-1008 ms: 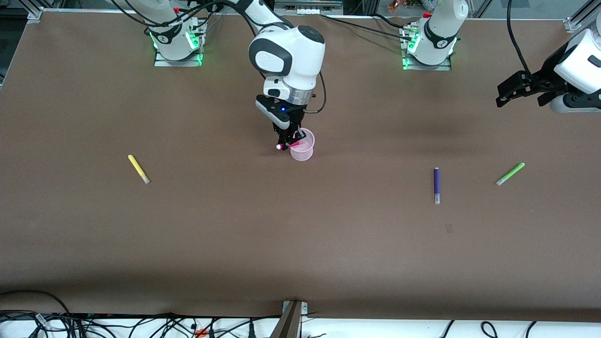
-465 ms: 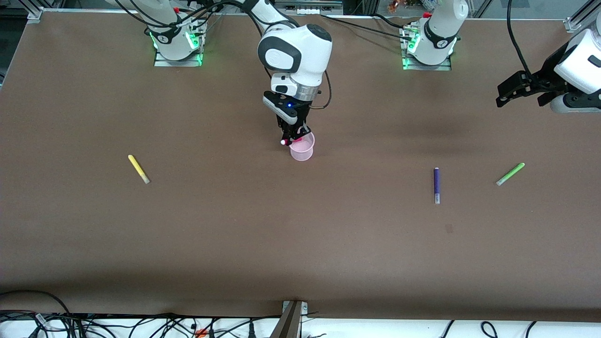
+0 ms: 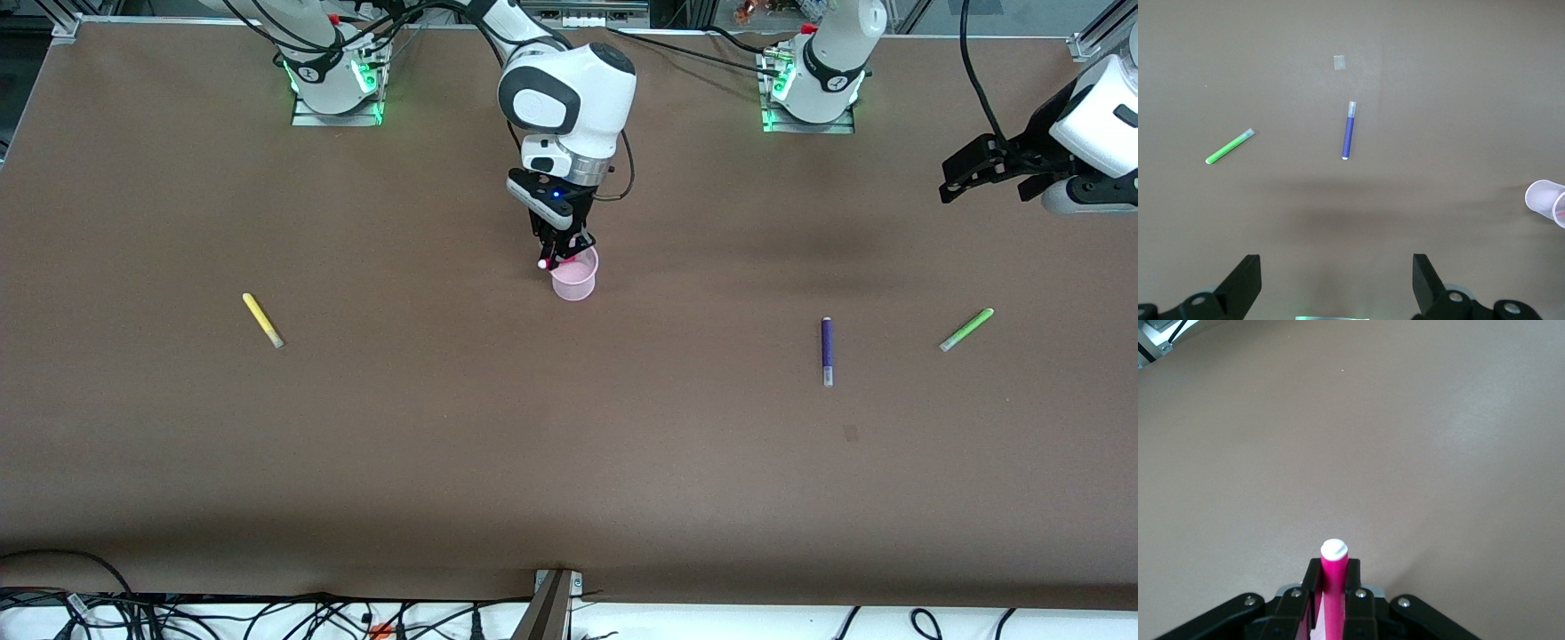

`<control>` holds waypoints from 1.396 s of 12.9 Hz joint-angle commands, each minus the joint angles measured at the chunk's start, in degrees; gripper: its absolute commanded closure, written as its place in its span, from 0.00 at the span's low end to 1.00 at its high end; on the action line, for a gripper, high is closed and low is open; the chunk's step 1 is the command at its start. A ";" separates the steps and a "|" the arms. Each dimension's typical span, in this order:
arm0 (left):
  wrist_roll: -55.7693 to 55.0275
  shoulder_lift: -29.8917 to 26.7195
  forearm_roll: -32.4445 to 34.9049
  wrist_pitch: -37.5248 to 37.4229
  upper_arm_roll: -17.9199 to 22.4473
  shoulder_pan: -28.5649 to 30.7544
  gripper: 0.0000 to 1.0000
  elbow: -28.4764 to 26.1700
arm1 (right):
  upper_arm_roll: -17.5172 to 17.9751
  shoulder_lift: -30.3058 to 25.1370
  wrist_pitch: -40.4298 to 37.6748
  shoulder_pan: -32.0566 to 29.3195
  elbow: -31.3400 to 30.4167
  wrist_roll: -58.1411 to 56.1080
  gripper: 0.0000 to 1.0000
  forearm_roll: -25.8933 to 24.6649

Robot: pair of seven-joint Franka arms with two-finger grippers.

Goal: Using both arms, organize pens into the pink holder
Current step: 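Lower the pink marker into the holder and open the right gripper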

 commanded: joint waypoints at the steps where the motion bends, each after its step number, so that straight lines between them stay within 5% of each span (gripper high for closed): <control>1: -0.47 0.34 -0.51 -0.17 -0.11 0.25 0.00 1.21 | -1.06 0.96 -1.13 1.11 1.42 0.98 0.69 -2.59; 3: -0.47 0.34 -0.51 -0.17 -0.11 0.25 0.00 1.21 | -1.59 0.88 -1.13 1.11 1.42 0.80 0.36 -3.21; 4: -0.47 0.34 -0.51 -0.17 -0.11 0.25 0.00 1.21 | -1.76 0.79 -1.13 1.02 1.51 0.62 0.29 -3.21; 8: -0.64 0.61 -0.51 -0.26 -0.02 0.08 0.00 1.65 | -6.14 -3.76 -2.35 0.49 2.65 -13.03 0.18 -1.46; 11: -1.17 0.96 -0.51 -0.35 -0.11 0.16 0.00 1.48 | -8.00 -7.47 -3.33 -2.57 3.61 -31.56 0.01 10.19; 13: -1.00 3.67 -0.42 -2.96 -0.54 -0.28 0.00 1.65 | -10.54 -9.57 -3.85 -4.33 4.67 -45.27 0.01 19.85; 18: -0.82 8.24 1.42 -3.51 -0.11 0.08 0.00 3.32 | -23.88 -12.84 -14.54 -4.43 7.83 -80.70 0.01 41.93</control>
